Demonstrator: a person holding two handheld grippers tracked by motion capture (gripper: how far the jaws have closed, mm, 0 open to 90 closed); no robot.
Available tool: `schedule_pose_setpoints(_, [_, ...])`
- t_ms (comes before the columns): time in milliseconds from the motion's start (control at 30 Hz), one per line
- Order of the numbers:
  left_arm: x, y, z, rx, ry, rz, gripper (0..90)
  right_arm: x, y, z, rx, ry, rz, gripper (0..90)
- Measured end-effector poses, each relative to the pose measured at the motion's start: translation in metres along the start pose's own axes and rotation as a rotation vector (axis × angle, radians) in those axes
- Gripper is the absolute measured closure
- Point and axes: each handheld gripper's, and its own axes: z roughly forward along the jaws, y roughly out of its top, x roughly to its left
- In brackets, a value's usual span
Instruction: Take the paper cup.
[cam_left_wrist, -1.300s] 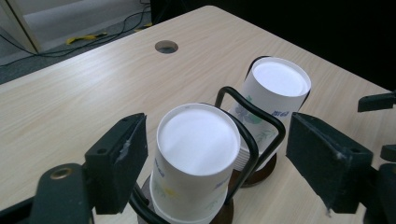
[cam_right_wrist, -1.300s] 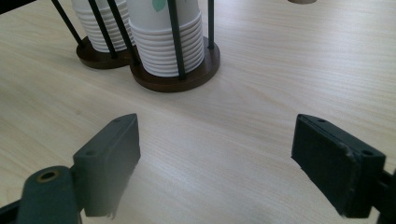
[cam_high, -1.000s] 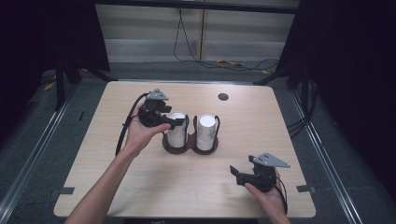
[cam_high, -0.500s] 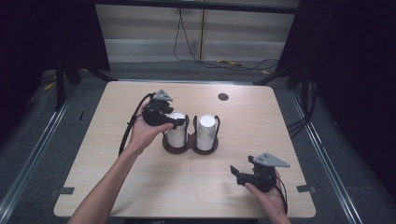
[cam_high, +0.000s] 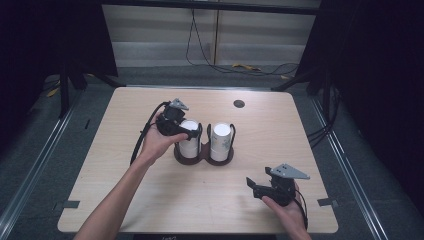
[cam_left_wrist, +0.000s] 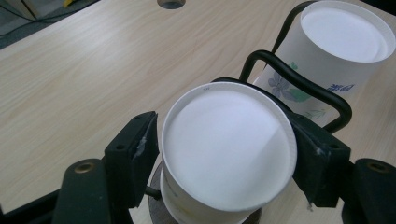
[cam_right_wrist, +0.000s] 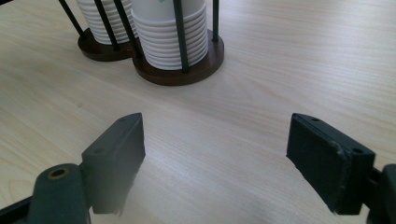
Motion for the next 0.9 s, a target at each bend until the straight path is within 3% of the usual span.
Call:
schedule_pose_setpoints(533, [0.0011, 0.0053, 0.0001, 0.069, -0.005, -0.015, 29.3, 0.001, 0.0002, 0.0003, -0.001, -0.002, -0.002, 19.4])
schedule_pose_setpoints(900, [-0.0001, 0.0073, -0.0047, 0.061, 0.004, -0.013, 33.7, 0.0004, 0.0001, 0.0009, 0.002, -0.002, -0.002, 19.7])
